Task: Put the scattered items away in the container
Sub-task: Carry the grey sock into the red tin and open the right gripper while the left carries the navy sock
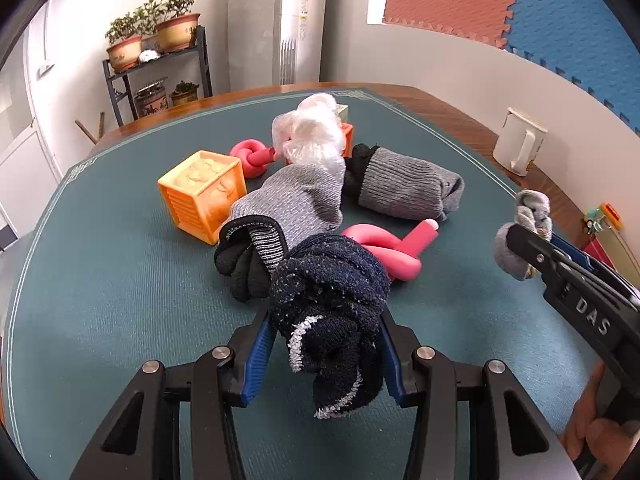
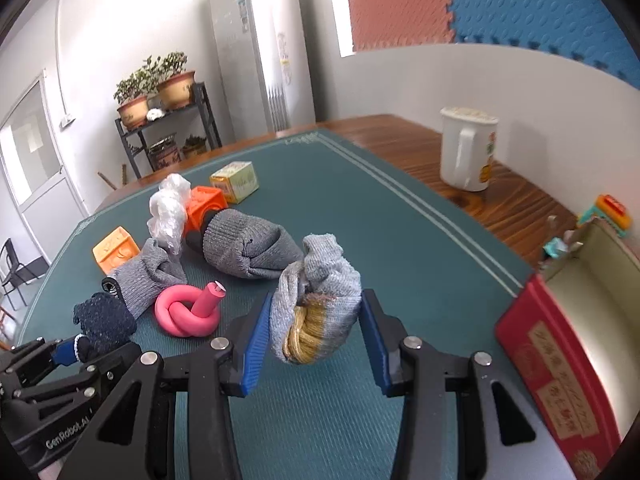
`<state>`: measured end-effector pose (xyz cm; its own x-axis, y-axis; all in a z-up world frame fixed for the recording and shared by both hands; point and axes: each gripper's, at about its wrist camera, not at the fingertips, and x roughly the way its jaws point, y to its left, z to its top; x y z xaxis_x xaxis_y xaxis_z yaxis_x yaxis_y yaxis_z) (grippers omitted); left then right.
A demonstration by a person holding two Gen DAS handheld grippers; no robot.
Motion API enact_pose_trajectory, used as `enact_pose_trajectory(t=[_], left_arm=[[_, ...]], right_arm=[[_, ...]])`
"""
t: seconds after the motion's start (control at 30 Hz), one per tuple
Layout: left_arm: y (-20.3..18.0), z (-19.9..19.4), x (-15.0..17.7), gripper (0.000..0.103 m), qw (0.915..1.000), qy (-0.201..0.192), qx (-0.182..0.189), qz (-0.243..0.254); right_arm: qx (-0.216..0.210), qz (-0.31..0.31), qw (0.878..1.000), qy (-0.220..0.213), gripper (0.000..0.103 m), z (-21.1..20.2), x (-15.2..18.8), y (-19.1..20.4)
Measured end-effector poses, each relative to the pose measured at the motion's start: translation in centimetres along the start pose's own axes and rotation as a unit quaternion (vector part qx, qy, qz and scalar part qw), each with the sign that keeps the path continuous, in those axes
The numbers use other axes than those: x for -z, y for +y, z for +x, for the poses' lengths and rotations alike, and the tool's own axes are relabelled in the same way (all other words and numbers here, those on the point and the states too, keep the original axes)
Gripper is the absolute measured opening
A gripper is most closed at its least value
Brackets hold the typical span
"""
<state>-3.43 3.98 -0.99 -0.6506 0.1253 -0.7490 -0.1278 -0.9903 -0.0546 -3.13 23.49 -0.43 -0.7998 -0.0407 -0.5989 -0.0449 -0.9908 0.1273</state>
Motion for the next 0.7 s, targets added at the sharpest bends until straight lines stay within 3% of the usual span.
enact_pose_trajectory(t=[0.23, 0.4, 0.7], left_arm=[[-1.1, -1.4, 0.2, 0.049, 0.9998, -0.015, 0.001, 0.01], [-2.9, -2.1, 0.5, 0.049, 0.9996, -0.016, 0.009, 0.021], [-8.5, -3.5, 0.6, 0.049, 0.9976, -0.018, 0.038, 0.056]], right_arm=[[0.012, 0.038, 0.998, -0.038, 0.047, -4.5, 1.1, -2.6], [0.05, 0.058, 0.995, -0.068, 0.048, -8.5, 1.8, -5.7], [0.13, 0.128, 0.979, -0.096, 0.048, -15.0, 3.9, -14.8]])
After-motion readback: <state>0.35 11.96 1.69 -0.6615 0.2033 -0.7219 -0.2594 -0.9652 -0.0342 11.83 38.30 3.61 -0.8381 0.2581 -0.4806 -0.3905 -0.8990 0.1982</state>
